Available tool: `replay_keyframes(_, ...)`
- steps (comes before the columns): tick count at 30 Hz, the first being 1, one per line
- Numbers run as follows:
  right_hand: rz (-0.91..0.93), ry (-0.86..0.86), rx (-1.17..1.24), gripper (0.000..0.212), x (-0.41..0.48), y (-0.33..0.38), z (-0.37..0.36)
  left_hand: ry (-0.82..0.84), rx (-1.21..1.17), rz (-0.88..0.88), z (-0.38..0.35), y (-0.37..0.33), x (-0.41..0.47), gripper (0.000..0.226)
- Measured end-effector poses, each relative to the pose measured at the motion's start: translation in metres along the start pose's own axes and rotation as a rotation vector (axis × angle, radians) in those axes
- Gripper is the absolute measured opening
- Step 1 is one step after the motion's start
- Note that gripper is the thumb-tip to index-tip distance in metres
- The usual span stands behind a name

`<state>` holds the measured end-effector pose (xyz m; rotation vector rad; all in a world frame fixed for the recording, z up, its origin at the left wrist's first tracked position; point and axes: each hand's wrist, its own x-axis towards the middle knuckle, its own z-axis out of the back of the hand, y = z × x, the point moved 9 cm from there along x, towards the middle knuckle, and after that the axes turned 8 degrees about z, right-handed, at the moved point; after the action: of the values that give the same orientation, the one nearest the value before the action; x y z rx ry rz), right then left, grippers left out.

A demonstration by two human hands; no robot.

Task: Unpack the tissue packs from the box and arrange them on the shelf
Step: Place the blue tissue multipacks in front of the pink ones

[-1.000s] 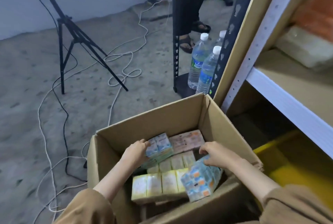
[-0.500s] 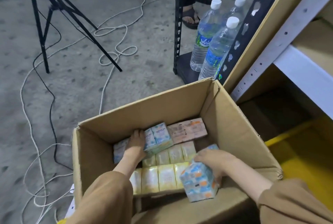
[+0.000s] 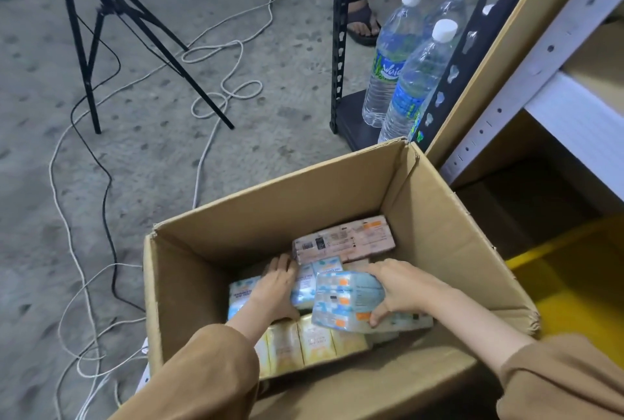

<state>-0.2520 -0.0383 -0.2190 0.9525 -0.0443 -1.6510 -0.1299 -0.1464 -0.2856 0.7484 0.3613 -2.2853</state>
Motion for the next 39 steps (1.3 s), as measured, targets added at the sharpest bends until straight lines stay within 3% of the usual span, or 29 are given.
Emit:
replay_keyframes(6,0.003,0.068,0.052,0.107,-0.008,0.001,-0.021,0.036,-0.019,-0.001,-0.004,0.003,0.002,0.095)
replay_keyframes(11,0.044,0.019,-0.091,0.077,-0.002,0.012,-0.022,0.020,-0.020,0.000,-0.003,0.002,0.000,0.091)
replay_keyframes(15,0.034,-0.050,-0.070,0.070,-0.009,0.007,-0.014,-0.003,0.034,0.005,0.006,0.002,-0.007,0.090)
replay_keyframes(30,0.117,-0.392,-0.048,0.079,-0.098,0.079,0.065,-0.374,0.154,-0.121,0.119,-0.009,-0.095,0.064)
replay_keyframes(39,0.131,-0.690,-0.079,0.081,-0.220,0.151,0.141,-0.601,0.102,-0.207,0.215,-0.022,-0.206,0.064)
